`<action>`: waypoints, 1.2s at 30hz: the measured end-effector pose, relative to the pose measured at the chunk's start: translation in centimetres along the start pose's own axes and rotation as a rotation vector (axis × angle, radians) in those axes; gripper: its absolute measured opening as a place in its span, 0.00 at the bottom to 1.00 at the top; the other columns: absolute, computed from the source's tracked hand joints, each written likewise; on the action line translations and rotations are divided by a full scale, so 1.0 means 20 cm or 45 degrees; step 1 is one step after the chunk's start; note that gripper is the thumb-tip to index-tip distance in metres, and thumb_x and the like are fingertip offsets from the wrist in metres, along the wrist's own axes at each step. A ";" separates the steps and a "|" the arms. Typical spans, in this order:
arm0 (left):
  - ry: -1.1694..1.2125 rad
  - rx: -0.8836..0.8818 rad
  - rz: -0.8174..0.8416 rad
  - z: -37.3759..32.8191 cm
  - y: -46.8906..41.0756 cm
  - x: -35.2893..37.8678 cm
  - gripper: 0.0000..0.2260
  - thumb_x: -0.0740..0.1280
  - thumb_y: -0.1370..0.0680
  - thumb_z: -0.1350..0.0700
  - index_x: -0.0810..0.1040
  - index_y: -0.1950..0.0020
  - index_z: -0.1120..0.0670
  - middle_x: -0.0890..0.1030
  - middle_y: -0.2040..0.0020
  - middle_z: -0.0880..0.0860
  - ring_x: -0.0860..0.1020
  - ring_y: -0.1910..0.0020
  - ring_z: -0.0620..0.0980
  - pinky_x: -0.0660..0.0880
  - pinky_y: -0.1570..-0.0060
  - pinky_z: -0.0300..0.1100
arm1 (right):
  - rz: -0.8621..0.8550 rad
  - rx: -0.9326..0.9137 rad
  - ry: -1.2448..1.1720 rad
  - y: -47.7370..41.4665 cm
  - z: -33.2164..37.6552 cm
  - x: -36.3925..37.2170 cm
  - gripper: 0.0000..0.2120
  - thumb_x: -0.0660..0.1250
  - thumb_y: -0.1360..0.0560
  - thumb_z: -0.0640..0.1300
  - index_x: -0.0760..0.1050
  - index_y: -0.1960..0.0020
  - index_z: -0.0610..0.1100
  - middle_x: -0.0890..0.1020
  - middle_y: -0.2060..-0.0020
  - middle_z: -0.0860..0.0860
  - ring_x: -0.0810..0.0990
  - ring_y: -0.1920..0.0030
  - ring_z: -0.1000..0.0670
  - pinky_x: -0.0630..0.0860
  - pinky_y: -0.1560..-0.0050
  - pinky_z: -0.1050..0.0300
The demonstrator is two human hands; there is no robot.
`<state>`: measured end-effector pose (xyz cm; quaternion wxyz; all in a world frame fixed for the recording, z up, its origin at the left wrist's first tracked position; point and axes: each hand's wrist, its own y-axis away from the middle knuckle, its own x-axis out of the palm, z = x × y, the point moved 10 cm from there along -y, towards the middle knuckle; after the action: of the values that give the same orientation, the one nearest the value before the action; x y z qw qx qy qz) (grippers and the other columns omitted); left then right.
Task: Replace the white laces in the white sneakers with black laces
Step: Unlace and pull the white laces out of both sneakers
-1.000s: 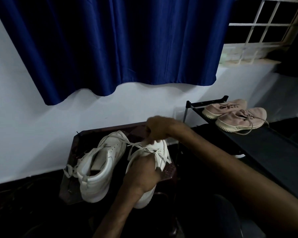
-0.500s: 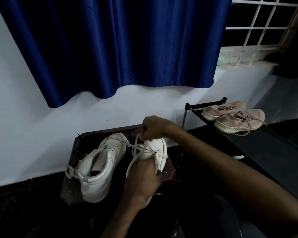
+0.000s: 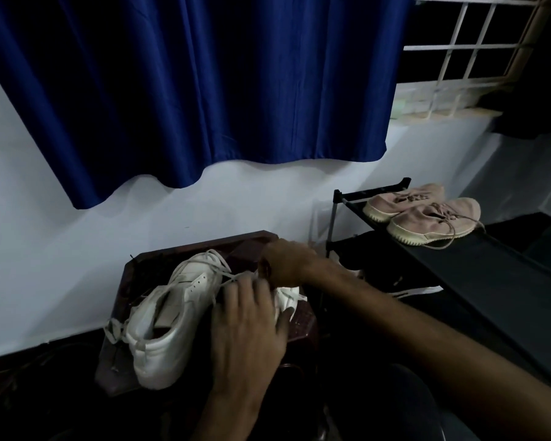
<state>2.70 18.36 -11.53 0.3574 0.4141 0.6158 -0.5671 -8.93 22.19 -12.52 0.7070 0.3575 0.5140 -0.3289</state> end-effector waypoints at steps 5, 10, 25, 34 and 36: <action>0.092 -0.160 0.058 0.12 0.02 0.11 0.35 0.61 0.28 0.32 0.67 0.30 0.56 0.73 0.33 0.59 0.72 0.35 0.59 0.72 0.39 0.54 | -0.103 0.076 -0.091 -0.03 -0.07 -0.07 0.05 0.73 0.32 0.47 0.84 0.57 0.48 0.85 0.57 0.50 0.83 0.55 0.48 0.82 0.51 0.50; 0.072 -0.148 0.138 0.08 0.00 0.15 0.33 0.56 0.26 0.36 0.70 0.31 0.58 0.75 0.38 0.62 0.78 0.44 0.59 0.79 0.54 0.50 | -0.291 0.087 -0.529 -0.09 -0.04 -0.26 0.06 0.75 0.31 0.46 0.83 0.61 0.44 0.84 0.66 0.49 0.82 0.63 0.51 0.81 0.57 0.55; 0.024 -0.158 0.179 0.09 0.01 0.16 0.33 0.51 0.28 0.35 0.71 0.32 0.53 0.76 0.43 0.56 0.79 0.51 0.54 0.76 0.65 0.44 | -0.031 0.012 0.181 -0.07 0.02 -0.06 0.09 0.72 0.28 0.48 0.82 0.50 0.45 0.82 0.56 0.49 0.81 0.55 0.48 0.78 0.54 0.54; 0.035 -0.164 0.204 0.09 0.01 0.18 0.30 0.54 0.29 0.36 0.73 0.36 0.53 0.78 0.46 0.55 0.80 0.54 0.55 0.76 0.67 0.45 | -0.306 -0.047 -0.474 -0.12 0.03 -0.29 0.11 0.72 0.27 0.54 0.81 0.60 0.48 0.84 0.63 0.52 0.81 0.61 0.53 0.79 0.55 0.56; 0.058 -0.160 0.193 0.08 0.01 0.16 0.29 0.56 0.30 0.36 0.74 0.38 0.53 0.77 0.49 0.54 0.80 0.57 0.54 0.74 0.71 0.44 | -0.057 0.013 -0.329 -0.09 -0.04 -0.14 0.11 0.73 0.28 0.55 0.81 0.61 0.48 0.84 0.65 0.50 0.81 0.64 0.52 0.77 0.60 0.58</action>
<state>1.45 17.08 -14.76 0.4104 0.4493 0.6250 -0.4890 -11.54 22.18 -10.24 0.7580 0.3040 0.4247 -0.3906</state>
